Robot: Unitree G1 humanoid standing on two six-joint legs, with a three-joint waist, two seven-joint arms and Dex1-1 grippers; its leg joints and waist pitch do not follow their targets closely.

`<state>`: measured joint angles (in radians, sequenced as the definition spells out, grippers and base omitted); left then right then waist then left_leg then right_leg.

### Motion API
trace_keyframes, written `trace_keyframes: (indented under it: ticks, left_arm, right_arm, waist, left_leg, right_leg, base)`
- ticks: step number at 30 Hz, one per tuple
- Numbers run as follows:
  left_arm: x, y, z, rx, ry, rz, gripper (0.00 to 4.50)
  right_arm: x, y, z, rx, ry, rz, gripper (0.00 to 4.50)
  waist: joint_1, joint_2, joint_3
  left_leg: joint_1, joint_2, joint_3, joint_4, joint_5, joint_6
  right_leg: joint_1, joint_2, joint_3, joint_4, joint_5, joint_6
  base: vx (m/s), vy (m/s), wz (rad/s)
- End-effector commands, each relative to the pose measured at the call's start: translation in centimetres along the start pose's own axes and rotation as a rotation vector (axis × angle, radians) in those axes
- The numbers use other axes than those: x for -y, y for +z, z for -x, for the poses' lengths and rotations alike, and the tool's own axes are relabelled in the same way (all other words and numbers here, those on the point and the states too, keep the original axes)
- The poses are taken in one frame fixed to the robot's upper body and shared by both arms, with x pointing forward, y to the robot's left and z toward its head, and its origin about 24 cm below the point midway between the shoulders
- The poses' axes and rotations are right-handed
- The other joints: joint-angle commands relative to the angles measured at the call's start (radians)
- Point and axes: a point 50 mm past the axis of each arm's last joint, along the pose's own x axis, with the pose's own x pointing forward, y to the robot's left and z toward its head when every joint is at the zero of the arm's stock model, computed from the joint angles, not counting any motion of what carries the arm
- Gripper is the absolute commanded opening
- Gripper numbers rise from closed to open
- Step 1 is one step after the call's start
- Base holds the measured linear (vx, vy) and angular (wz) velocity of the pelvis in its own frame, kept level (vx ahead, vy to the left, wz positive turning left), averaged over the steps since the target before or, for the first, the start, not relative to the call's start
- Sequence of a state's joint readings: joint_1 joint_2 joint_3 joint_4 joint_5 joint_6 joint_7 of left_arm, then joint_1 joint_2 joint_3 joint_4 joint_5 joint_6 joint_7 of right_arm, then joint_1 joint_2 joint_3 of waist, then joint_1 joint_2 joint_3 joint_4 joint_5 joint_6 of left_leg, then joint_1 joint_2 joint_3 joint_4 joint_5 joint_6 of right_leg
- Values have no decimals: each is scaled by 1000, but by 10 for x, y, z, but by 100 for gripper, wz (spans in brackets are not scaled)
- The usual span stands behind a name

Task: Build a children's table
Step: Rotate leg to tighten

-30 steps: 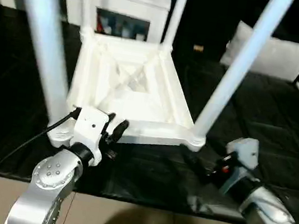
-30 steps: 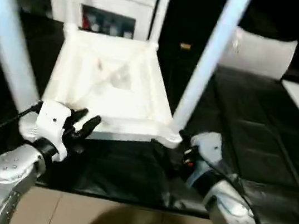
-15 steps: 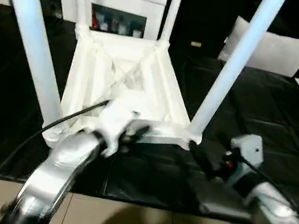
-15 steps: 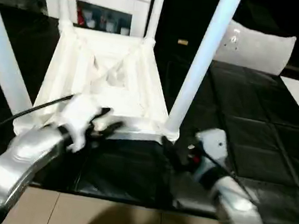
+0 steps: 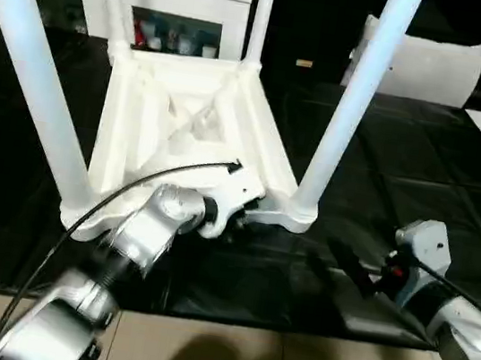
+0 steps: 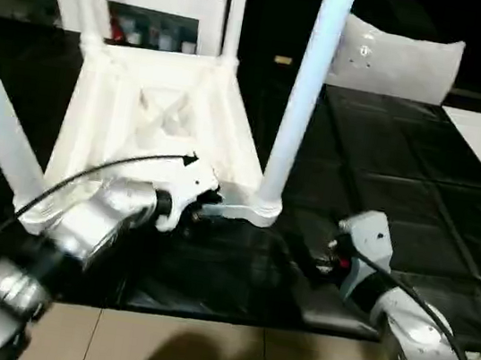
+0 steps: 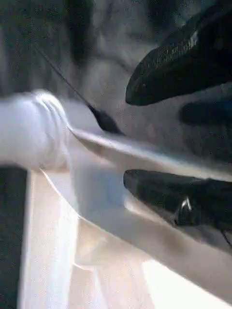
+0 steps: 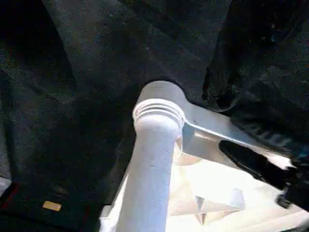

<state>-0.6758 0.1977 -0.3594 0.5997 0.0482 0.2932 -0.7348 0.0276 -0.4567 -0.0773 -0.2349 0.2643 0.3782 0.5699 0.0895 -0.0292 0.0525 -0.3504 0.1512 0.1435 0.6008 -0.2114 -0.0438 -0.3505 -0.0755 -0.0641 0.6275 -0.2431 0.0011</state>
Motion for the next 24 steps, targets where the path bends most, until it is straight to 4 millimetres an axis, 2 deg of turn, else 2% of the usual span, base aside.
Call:
trace_keyframes:
  ticks: [1, 2, 3, 5, 6, 9, 10, 11, 13, 14, 15, 16, 19, 20, 24]
  left_arm:
    - [-1, 0, -3, -18, 6, -10, 204]
    - [-3, -2, -4, -30, 12, 4, 183]
    - [-5, -3, -6, -35, 29, 14, 176]
    - [-7, -4, -8, -35, 36, 37, 169]
    - [-7, -4, -9, -34, 35, 41, 146]
    - [-7, -8, -11, -49, 4, 38, 139]
    - [-7, -8, -11, -48, -2, 41, 121]
    - [-7, -8, -11, -39, -27, 50, 121]
    - [-6, -7, -11, -23, -59, 63, 107]
    - [-6, -7, -11, -19, -69, 68, 107]
    - [-6, -7, -10, -15, -85, 69, 99]
    - [-6, -7, -9, -14, -98, 64, 90]
    - [-10, -13, 0, -34, -151, 3, 81]
    - [-10, -13, 0, -35, -152, 1, 80]
    - [-16, -28, 21, -99, -215, -125, 66]
  right_arm:
    - [0, 6, 1, 15, 7, 24, 450]
    - [-1, 6, 1, 15, 10, 24, 450]
    - [-1, 6, 0, 14, 14, 25, 450]
    - [-2, 6, -1, 14, 24, 24, 450]
    - [-2, 6, -1, 14, 26, 24, 450]
    - [-4, 6, -1, 7, 51, 28, 450]
    - [-4, 6, -1, 7, 53, 29, 450]
    - [-4, 6, -1, 8, 59, 30, 450]
    - [-4, 7, -1, 12, 66, 31, 450]
    - [-4, 7, -1, 13, 70, 33, 450]
    - [-4, 8, -1, 16, 77, 36, 450]
    - [-4, 9, -1, 19, 82, 38, 450]
    - [-4, 11, -3, 30, 100, 50, 450]
    - [-4, 11, -3, 31, 100, 50, 450]
    - [-4, 14, -5, 39, 120, 68, 450]
  waist:
    - [4, -1, -55]
    - [4, -1, -56]
    - [4, 4, -55]
    - [4, 1, -53]
    - [6, 0, -51]
    - [7, 0, -47]
    - [7, -1, -46]
    - [6, -4, -45]
    - [7, -2, -45]
    - [7, -3, -46]
    - [6, -10, -47]
    - [9, -5, -48]
    - [14, -3, -50]
    - [14, -3, -50]
    - [14, -1, -51]
  left_leg:
    - [-1, 78, -24, -72, -68, 78]
    - [-1, 79, -24, -73, -68, 79]
    - [1, 79, -23, -72, -71, 80]
    - [2, 81, -24, -75, -93, 78]
    - [2, 81, -23, -76, -109, 75]
    - [3, 82, -23, -81, -150, 62]
    - [3, 83, -23, -83, -162, 55]
    - [3, 83, -23, -84, -165, 55]
    - [2, 84, -23, -85, -170, 49]
    - [2, 85, -23, -85, -166, 49]
    - [0, 84, -22, -84, -150, 55]
    - [1, 84, -21, -83, -133, 62]
    - [1, 86, -22, -81, -95, 74]
    - [1, 86, -21, -82, -95, 76]
    - [4, 90, -21, -86, -103, 71]
  right_leg:
    - [42, -91, 57, -71, 77, -250]
    - [43, -93, 57, -70, 80, -254]
    - [41, -93, 57, -71, 77, -261]
    - [41, -94, 57, -75, 51, -265]
    - [42, -96, 58, -79, 20, -263]
    - [39, -97, 59, -89, -72, -245]
    - [39, -98, 59, -91, -99, -238]
    - [38, -98, 59, -92, -107, -235]
    - [36, -99, 60, -93, -123, -232]
    - [36, -99, 60, -92, -115, -232]
    - [37, -99, 60, -91, -96, -233]
    - [35, -99, 60, -88, -76, -235]
    - [33, -99, 59, -81, -14, -240]
    - [34, -98, 59, -80, -7, -240]
    - [33, -100, 58, -76, 4, -242]
  base:
    - [0, 0, 0]
    - [0, 0, 0]
    - [0, 0, 0]
    - [0, 0, 0]
    - [0, 0, 0]
    - [0, 0, 0]
    - [0, 0, 0]
    - [0, 0, 0]
    - [0, 0, 0]
    - [0, 0, 0]
    - [0, 0, 0]
    - [0, 0, 0]
    - [0, 0, 0]
    - [0, 0, 0]
    - [0, 0, 0]
